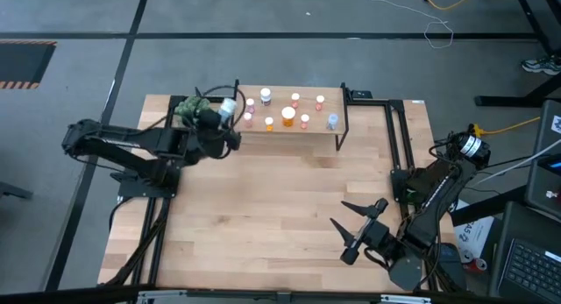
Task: Pick and place medicine bottles onto shelf by color
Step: Put the white medicine bottle on the shelf
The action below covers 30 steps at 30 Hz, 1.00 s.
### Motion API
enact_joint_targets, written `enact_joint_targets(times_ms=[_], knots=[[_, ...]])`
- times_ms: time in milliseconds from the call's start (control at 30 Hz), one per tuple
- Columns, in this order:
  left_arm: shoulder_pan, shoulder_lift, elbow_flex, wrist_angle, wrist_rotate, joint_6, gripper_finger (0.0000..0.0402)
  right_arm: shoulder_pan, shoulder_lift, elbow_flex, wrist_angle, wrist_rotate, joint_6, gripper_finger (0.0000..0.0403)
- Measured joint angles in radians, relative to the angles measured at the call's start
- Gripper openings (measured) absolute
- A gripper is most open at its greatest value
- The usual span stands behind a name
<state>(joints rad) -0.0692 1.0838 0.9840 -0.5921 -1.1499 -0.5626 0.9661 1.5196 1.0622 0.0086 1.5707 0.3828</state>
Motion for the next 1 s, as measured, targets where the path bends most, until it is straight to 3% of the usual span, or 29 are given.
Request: enact_joint_targets(times_ms=[200,367,467,600,700,800,867,1000], knots=[[-0.108,0.014,0.0,0.013,0.168,0.006,0.0144,0.0,0.0,0.0,0.0,0.0,-0.026,0.0255],[-0.275,0.091,-0.047,0.186,0.164,-0.018,0.0144,0.0,0.0,0.0,-0.012,0.0,-0.026,0.0255],[-0.345,0.148,-0.147,0.507,0.108,0.093,0.0144,0.0,0.0,0.0,-0.023,0.0,-0.026,0.0255],[-0.345,0.284,-0.322,1.122,0.127,0.334,0.0144,0.0,0.0,0.0,-0.046,0.0,-0.001,0.0255],[-0.301,0.433,-0.436,1.622,0.274,0.513,0.0144,-0.001,0.0,0.0,-0.074,0.0,0.036,0.0255],[-0.232,0.607,-0.503,2.032,0.468,0.57,0.0144,-0.021,0.0,0.0,-0.129,-0.001,0.105,0.0255],[-0.198,0.692,-0.517,2.161,0.546,0.563,0.0144,-0.052,0.001,0.0,-0.182,-0.001,0.176,0.0255],[-0.168,0.768,-0.496,2.16,0.603,0.526,0.0144,-0.134,0.001,-0.023,-0.256,-0.004,0.301,0.0255]])
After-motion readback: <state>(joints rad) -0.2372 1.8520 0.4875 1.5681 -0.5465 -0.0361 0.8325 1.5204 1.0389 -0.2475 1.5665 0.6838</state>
